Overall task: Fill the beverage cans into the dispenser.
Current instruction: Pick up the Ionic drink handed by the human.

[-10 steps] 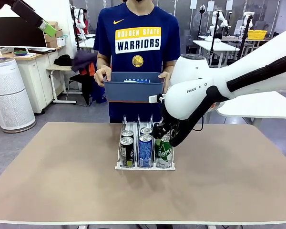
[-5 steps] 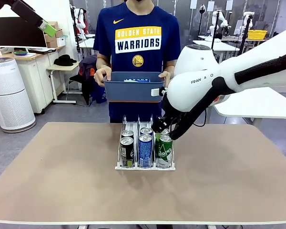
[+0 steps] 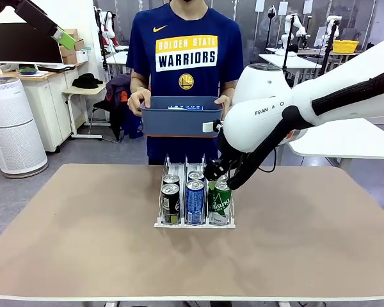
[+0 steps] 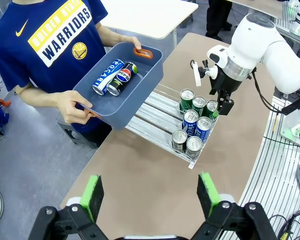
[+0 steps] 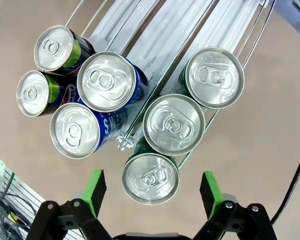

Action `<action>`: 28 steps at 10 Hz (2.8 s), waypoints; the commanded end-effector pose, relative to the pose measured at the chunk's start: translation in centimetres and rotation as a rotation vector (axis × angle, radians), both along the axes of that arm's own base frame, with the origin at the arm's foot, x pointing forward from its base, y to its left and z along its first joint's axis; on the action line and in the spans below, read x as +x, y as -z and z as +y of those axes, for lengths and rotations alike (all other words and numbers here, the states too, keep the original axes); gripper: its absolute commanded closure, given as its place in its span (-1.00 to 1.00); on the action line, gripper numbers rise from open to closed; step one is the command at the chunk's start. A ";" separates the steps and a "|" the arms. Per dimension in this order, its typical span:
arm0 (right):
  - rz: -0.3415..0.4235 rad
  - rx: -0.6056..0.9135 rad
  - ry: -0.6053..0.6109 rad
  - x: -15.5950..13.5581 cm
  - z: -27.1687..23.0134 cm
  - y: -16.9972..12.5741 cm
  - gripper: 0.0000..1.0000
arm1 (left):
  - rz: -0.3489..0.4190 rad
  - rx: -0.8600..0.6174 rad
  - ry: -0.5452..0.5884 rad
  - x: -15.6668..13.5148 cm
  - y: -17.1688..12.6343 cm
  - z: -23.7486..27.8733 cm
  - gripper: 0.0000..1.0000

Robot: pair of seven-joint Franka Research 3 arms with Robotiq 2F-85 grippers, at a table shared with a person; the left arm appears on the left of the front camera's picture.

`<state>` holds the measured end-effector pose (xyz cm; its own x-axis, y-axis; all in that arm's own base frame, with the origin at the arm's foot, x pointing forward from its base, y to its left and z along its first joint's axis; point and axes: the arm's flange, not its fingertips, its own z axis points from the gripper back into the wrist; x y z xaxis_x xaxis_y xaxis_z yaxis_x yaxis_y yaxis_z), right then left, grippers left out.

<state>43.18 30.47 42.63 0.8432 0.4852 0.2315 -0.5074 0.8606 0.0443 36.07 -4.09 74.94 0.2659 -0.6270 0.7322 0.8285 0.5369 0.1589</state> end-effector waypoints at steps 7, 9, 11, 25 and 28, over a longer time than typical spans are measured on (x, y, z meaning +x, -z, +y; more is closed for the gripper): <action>-0.023 0.078 -0.189 0.0 -3.5 -8.9 -1.00 | 0.002 -0.001 0.000 0.0 0.1 0.1 -1.00; -0.081 0.085 -0.194 0.6 -5.3 -14.1 -1.00 | 0.002 -0.001 0.000 0.0 0.1 0.1 -1.00; -0.138 0.166 -0.250 0.0 -7.8 -21.4 -1.00 | 0.002 -0.001 0.000 0.0 0.1 0.1 -1.00; -0.244 0.313 -0.262 -0.5 -13.8 -34.4 -1.00 | 0.002 -0.001 0.000 0.0 0.1 0.1 -1.00; -0.244 0.313 -0.262 -0.5 -13.8 -34.4 -1.00 | 0.002 -0.001 0.000 0.0 0.1 0.1 -1.00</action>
